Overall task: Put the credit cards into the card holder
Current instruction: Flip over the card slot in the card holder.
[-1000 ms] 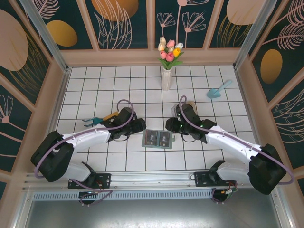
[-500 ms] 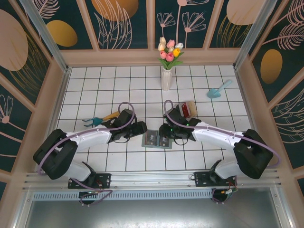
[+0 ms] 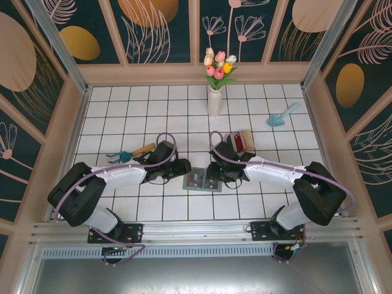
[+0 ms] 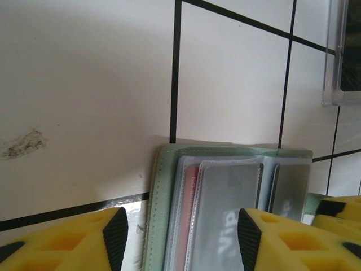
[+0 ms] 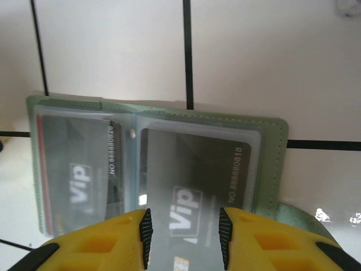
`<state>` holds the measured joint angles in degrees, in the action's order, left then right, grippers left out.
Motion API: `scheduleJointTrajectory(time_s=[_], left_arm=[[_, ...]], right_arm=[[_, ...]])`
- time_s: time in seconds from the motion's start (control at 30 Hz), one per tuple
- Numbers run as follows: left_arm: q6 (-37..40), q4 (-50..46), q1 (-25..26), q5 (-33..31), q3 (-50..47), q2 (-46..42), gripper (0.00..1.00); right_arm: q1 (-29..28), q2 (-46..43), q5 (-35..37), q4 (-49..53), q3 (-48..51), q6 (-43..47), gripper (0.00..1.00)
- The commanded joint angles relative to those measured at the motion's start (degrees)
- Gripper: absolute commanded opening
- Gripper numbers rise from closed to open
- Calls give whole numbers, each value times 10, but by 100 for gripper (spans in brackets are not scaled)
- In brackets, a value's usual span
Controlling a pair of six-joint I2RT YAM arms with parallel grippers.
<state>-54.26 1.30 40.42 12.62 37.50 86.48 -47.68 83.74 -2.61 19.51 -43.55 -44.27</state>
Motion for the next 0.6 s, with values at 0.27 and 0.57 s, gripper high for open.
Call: scheduleJointTrajectory(time_s=[0.27, 0.57], left_arm=[[12, 21, -4, 32, 12, 21, 54], [12, 26, -4, 41, 11, 26, 49]], right_arm=[[3, 29, 18, 6, 13, -30, 41], [-1, 5, 32, 30, -1, -27, 43]])
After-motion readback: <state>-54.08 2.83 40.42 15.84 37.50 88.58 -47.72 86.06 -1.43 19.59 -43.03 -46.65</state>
